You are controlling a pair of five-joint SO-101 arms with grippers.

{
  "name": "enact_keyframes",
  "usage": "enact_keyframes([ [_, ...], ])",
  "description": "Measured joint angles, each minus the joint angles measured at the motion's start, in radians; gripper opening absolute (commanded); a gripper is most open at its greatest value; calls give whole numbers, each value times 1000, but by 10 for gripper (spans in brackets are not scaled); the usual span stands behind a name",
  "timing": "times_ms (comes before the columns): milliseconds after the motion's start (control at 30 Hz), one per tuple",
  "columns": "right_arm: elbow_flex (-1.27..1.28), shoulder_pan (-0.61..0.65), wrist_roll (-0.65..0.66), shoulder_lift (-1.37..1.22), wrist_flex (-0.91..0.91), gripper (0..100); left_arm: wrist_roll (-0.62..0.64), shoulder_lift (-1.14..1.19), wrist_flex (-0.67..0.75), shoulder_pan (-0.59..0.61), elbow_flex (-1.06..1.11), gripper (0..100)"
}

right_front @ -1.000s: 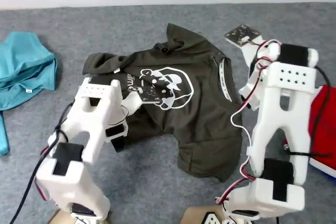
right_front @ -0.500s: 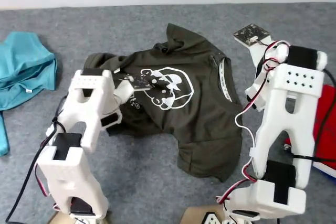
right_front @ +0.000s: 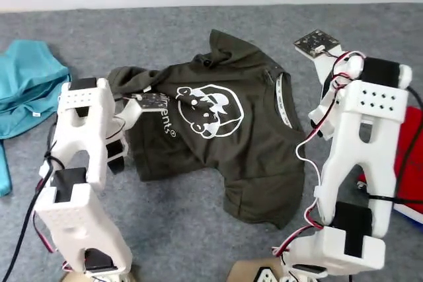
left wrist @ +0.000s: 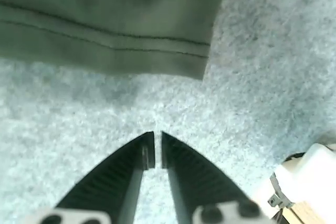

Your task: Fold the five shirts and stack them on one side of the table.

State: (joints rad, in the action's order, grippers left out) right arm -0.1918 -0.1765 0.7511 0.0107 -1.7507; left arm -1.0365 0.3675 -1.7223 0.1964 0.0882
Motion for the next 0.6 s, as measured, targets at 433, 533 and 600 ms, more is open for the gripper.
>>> enact_keyframes([
  [433,0,0,-23,0,0,198,64,-219,84,-265,226,138],
  [533,0,0,-37,0,0,198,80,-180,152,-269,232,140],
  [600,0,0,-37,0,0,198,91,-140,173,-269,232,140],
])
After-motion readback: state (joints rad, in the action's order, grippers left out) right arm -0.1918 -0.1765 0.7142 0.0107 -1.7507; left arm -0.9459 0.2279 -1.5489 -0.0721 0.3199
